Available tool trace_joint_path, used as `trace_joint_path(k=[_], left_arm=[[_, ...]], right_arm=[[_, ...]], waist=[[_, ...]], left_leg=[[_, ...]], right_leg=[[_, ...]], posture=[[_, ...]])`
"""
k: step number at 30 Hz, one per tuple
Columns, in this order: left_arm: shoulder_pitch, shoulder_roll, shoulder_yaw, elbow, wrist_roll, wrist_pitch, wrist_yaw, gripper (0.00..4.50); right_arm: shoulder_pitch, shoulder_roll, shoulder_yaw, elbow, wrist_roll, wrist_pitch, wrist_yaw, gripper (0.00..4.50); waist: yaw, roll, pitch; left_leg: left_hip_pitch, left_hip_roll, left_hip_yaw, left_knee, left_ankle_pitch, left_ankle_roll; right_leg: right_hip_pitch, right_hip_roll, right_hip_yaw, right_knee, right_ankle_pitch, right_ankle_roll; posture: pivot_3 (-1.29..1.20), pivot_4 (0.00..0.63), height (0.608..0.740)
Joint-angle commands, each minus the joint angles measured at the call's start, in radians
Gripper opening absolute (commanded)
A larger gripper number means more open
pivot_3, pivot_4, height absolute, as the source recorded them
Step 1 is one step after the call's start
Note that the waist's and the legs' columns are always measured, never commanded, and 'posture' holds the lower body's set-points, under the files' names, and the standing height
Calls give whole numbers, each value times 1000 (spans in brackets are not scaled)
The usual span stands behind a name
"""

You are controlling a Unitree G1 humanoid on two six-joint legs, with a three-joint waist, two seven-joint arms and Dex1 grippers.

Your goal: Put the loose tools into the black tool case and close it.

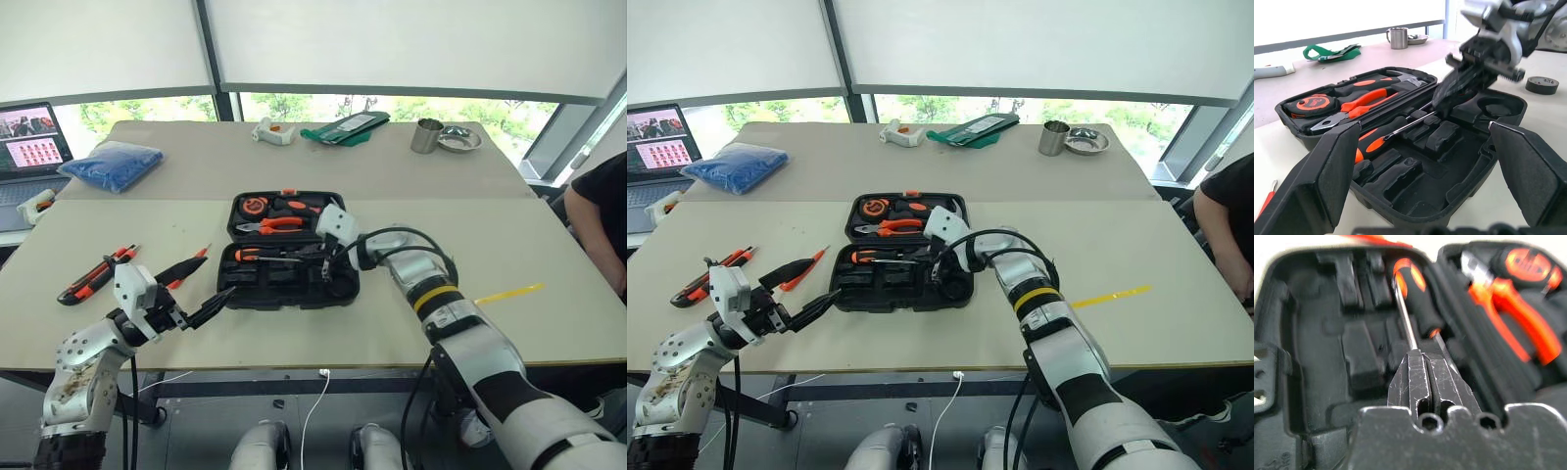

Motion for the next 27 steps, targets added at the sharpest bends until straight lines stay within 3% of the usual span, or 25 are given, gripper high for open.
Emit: trace_joint_path(k=[1, 10, 16, 17, 19, 27], left_arm=[[-1, 19, 6, -21, 8, 4, 9, 4500], [0, 31, 2, -26, 28, 15, 27, 4500], [39, 47, 42, -44, 0, 44, 36, 4500], [59, 58, 59, -30, 0, 34, 23, 4500], [100, 75, 103, 3, -9, 19, -1, 4500], [297, 106, 402, 80, -61, 9, 14, 4500]], right_arm=[[1, 5, 20, 39, -40, 9, -26, 24], [-4, 29, 21, 96, -61, 61, -51, 24], [-4, 19, -178, -106, 182, 28, 50, 24], [18, 5, -212, -189, 247, 51, 102, 588], [76, -33, -247, -347, 324, 82, 166, 1094], [423, -218, -310, -860, 455, 128, 197, 3778]], waist=[[-1, 0, 0], [0, -1, -1], [2, -1, -1], [2, -1, -1], [1, -1, -1], [5, -2, 0]], left_leg=[[1, 0, 0, 0, 0, 0], [7, 4, 0, -2, 0, -1], [6, 8, 2, -2, 1, -2], [4, 8, 3, -2, 1, -3], [-1, 9, 4, -2, 2, -4], [0, 12, 3, -4, -1, -3]], right_leg=[[0, 0, 0, 0, 0, 0], [0, 1, 0, 0, -6, -1], [-2, 3, 0, 0, -5, -3], [-2, 3, 0, 0, -4, -3], [-3, 5, 0, -1, 2, -5], [-4, 6, -3, -6, -7, -5]], posture=[[0, 150, 740], [0, 150, 740], [0, 150, 740], [0, 150, 740], [0, 150, 740], [0, 150, 740]])
